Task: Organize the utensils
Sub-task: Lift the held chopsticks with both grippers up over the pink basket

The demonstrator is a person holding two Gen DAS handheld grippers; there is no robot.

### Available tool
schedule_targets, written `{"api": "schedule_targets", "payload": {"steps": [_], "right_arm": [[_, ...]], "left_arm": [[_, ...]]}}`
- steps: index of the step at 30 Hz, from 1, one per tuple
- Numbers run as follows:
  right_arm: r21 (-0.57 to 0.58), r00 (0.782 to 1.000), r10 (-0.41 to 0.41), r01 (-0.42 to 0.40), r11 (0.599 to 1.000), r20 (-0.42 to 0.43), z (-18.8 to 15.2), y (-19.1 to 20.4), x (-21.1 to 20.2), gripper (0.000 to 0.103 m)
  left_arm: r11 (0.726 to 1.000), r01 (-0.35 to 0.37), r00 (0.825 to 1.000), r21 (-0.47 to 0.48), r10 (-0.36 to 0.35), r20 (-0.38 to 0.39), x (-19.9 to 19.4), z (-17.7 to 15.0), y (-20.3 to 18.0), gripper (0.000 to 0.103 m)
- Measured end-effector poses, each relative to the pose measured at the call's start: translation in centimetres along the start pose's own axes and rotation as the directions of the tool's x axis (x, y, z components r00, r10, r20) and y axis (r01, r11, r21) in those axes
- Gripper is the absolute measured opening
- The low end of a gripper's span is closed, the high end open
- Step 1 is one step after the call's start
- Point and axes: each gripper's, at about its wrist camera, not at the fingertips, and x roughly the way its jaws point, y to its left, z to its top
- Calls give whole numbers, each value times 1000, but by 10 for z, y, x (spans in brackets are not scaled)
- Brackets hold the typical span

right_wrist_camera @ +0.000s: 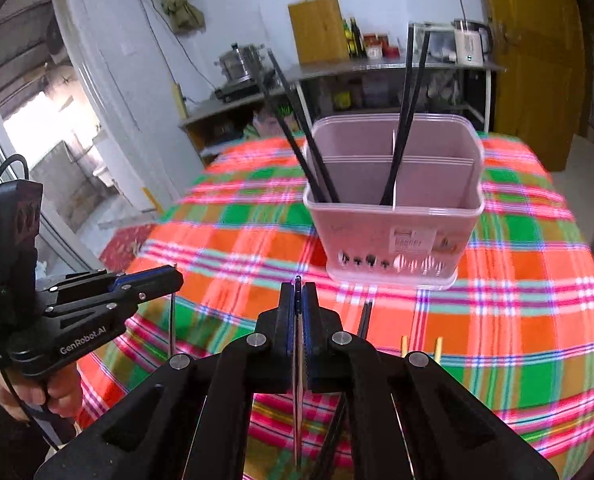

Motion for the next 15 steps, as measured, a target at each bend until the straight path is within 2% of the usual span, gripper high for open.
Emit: {"api": "schedule_targets", "payload": {"steps": [7,15], "right_arm": [[-23,998,-7,9,1000,70,10,9,-25,3],[-20,995,-7,9,1000,103,7,3,-44,3]], "left_arm": [[999,6,997,35,-8,71,-32,16,-15,3],[999,20,995,35,-23,95,-45,17,-22,3]]}}
